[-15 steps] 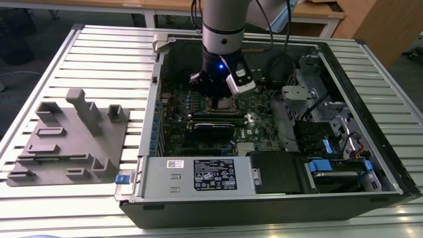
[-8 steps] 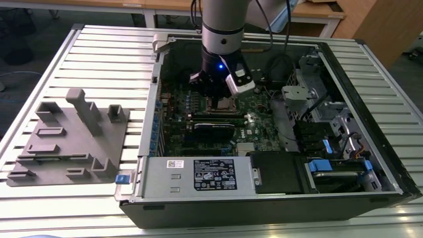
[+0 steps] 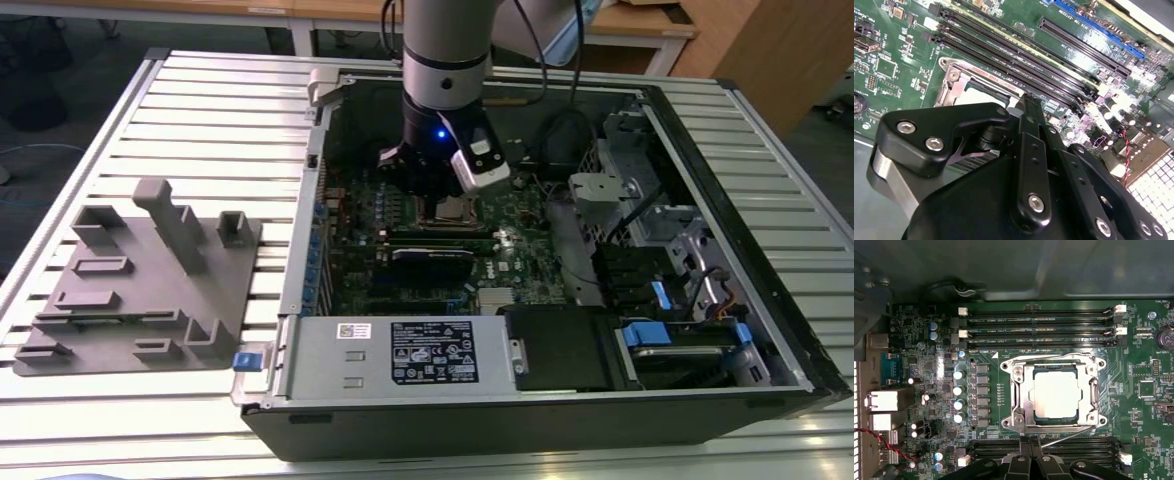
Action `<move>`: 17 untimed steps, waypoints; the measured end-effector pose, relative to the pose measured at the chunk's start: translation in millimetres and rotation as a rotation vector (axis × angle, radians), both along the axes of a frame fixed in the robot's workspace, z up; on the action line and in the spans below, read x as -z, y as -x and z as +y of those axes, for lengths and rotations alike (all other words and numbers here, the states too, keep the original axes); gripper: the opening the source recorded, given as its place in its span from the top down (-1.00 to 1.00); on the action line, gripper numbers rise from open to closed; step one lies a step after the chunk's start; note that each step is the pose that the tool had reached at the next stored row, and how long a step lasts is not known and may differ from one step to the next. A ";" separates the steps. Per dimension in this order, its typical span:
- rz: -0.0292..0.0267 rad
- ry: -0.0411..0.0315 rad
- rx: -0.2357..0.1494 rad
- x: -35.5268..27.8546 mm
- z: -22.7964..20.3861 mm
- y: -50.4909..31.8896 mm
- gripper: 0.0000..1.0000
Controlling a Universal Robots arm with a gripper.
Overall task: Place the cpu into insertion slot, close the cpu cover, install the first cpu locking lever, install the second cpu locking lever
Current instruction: 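Install the second cpu locking lever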
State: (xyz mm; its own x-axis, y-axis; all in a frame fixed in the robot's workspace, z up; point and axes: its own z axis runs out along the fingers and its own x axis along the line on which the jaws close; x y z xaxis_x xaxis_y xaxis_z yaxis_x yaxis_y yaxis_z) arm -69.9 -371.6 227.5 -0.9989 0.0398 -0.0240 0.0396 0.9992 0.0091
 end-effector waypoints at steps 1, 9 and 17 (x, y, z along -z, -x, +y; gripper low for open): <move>0.0000 0.0000 0.000 0.0 0.0 0.2 0.79; -0.0001 -0.0002 0.000 0.3 0.0 3.5 0.79; 0.0001 0.0002 0.000 6.1 0.0 5.6 0.79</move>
State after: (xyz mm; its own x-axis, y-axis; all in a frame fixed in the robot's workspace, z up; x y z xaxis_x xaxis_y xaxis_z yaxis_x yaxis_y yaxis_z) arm -75.4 -371.6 221.4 -0.9989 0.0398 -0.0239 0.0396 0.9992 0.0089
